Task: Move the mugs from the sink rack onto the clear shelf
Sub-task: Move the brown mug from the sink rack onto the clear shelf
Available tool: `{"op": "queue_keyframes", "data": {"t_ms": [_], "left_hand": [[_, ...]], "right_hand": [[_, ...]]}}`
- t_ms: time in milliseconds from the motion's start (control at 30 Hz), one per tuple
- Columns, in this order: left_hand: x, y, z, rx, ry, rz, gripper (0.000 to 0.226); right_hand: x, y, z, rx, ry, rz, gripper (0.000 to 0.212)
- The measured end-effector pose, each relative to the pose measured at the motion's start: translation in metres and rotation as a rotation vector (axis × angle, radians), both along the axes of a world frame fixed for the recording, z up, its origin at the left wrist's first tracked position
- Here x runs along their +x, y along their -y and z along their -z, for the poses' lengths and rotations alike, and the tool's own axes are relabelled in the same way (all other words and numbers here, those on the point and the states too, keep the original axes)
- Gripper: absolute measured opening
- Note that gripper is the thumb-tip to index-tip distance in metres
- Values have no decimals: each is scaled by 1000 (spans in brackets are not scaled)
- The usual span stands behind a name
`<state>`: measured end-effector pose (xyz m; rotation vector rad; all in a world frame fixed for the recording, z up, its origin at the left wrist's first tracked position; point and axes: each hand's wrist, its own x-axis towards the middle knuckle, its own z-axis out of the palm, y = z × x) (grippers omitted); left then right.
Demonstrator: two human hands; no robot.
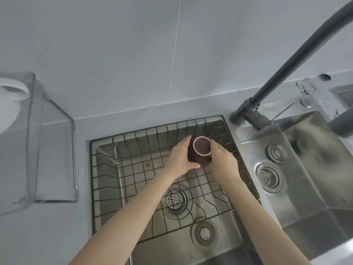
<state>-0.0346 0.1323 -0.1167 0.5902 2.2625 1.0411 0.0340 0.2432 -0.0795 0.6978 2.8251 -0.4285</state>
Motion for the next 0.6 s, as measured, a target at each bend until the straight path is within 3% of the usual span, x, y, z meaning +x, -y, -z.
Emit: {"op": "queue_keyframes", "data": {"t_ms": [100,167,300,600], "left_hand": [[-2,1,3,4,-27,-9,100],[-4,3,3,-2,-26,-9,101],[-4,4,-2,-17,-33,-11,100],[-2,36,-49,18,-100,-73,97]], "right_hand": [[6,-1,5,82,-103,-59,62],[3,-4,8,71,-122,-31,55],[-4,-9,-1,-4,-136,20,40],[-4,4,-43,-167,-229,-6,51]]}}
